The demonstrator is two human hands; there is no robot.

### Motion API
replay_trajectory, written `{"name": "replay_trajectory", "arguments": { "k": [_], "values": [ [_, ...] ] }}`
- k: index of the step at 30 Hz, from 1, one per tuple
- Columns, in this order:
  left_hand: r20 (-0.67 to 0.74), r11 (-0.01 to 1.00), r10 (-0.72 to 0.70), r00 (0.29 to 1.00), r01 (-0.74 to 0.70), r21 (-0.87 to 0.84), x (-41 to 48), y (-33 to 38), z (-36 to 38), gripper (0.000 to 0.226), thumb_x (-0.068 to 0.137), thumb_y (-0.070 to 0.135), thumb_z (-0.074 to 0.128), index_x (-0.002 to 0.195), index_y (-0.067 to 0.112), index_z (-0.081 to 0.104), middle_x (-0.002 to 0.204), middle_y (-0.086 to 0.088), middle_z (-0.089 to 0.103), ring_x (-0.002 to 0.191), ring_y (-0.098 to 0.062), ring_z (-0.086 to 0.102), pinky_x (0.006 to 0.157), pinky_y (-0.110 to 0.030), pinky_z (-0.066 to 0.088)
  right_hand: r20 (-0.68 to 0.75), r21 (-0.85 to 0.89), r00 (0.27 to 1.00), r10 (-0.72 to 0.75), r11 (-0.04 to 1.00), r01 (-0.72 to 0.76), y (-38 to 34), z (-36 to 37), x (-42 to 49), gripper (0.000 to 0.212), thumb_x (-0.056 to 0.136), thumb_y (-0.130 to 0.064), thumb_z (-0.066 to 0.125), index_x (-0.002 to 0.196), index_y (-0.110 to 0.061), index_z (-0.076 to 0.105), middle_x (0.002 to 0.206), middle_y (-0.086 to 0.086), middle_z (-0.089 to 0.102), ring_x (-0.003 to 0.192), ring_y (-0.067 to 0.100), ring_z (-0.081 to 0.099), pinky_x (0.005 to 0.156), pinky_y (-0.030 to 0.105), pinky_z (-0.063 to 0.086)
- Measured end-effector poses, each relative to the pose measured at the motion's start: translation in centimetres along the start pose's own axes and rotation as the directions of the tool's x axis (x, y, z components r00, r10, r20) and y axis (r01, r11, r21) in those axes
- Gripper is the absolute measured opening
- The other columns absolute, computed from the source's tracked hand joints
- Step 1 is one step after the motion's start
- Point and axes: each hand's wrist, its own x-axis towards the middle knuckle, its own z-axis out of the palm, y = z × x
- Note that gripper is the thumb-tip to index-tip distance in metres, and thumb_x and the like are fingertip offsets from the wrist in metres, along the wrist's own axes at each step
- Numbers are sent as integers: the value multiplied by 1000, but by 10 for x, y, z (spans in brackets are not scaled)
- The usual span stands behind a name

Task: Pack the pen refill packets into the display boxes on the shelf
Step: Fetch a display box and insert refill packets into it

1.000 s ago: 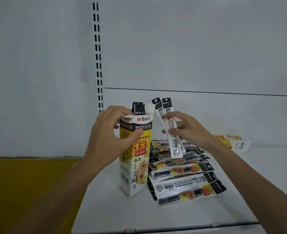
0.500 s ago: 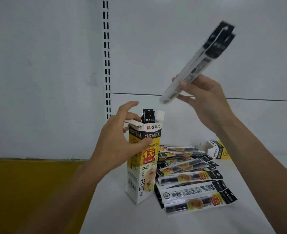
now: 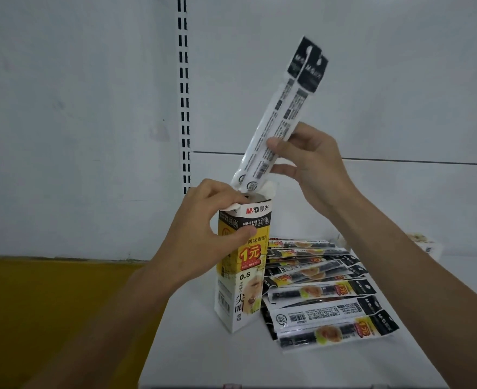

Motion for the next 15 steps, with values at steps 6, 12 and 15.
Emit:
{"name": "replay_trajectory", "arguments": {
  "k": [6, 12, 15],
  "values": [
    [-19, 999, -33, 999, 33, -4, -3, -2, 0, 37, 72, 31, 74, 88, 53, 50, 112, 22, 32, 106, 13, 35, 74, 0, 36, 123, -190, 991, 48, 981, -24, 4, -3, -3, 19, 82, 1, 64, 95, -13, 67, 92, -3, 72, 88, 15, 69, 82, 30, 56],
    [-2, 998, -40, 999, 40, -38, -3, 0, 5, 39, 74, 27, 72, 90, 54, 50, 125, 18, 31, 111, 7, 37, 75, 7, 30, 293, -471, 920, 259, 877, -97, 7, 4, -8, 24, 82, -5, 65, 105, -10, 70, 102, -1, 72, 93, 9, 67, 81, 21, 52],
    [19, 997, -63, 998, 64, -45, -4, 0, 4, 39, 75, 28, 70, 89, 56, 48, 125, 18, 31, 109, 10, 35, 77, 2, 31, 210, -240, 956, 206, 959, -154, 2, 1, -6, 24, 83, -8, 63, 106, -13, 66, 102, -2, 70, 95, 11, 64, 84, 31, 50]
  ]
}}
